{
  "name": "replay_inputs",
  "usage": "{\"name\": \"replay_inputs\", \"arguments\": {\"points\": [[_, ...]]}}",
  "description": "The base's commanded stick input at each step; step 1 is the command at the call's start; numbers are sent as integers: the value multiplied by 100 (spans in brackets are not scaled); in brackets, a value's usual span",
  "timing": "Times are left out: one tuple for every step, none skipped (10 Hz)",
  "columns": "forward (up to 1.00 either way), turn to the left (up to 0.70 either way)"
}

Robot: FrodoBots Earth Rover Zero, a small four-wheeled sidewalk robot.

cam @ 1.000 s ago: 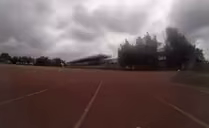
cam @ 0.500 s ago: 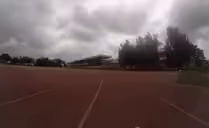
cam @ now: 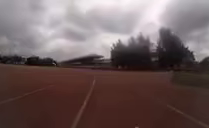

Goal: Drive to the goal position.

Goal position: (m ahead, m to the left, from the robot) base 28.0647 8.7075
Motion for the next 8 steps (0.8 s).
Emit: {"name": "replay_inputs", "arguments": {"points": [[70, 0], [70, 0], [70, 0], [70, 0], [70, 0], [70, 0], [70, 0], [70, 0]]}}
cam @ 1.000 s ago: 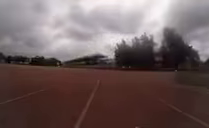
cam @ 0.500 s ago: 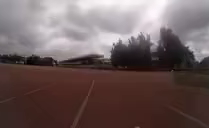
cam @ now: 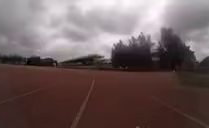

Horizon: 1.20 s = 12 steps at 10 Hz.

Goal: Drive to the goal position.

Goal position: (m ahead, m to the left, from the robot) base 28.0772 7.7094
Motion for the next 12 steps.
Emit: {"name": "replay_inputs", "arguments": {"points": [[70, 0], [70, 0], [70, 0], [70, 0], [70, 0], [70, 0], [70, 0], [70, 0], [70, 0], [70, 0], [70, 0], [70, 0]]}}
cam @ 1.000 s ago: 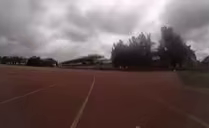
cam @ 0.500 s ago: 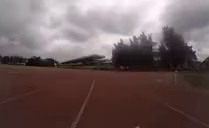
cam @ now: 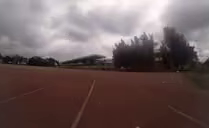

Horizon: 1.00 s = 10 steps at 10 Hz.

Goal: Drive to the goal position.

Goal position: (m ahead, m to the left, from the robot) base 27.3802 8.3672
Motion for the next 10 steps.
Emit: {"name": "replay_inputs", "arguments": {"points": [[70, 0], [70, 0], [70, 0], [70, 0], [70, 0], [70, 0], [70, 0], [70, 0], [70, 0], [70, 0]]}}
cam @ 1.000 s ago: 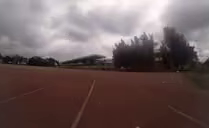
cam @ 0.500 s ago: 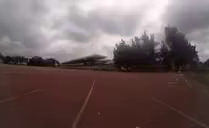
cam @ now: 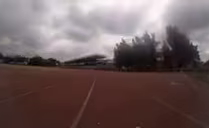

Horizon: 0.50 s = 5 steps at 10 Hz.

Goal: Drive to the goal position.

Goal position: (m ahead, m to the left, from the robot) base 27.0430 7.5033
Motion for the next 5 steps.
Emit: {"name": "replay_inputs", "arguments": {"points": [[70, 0], [70, 0], [70, 0], [70, 0], [70, 0]]}}
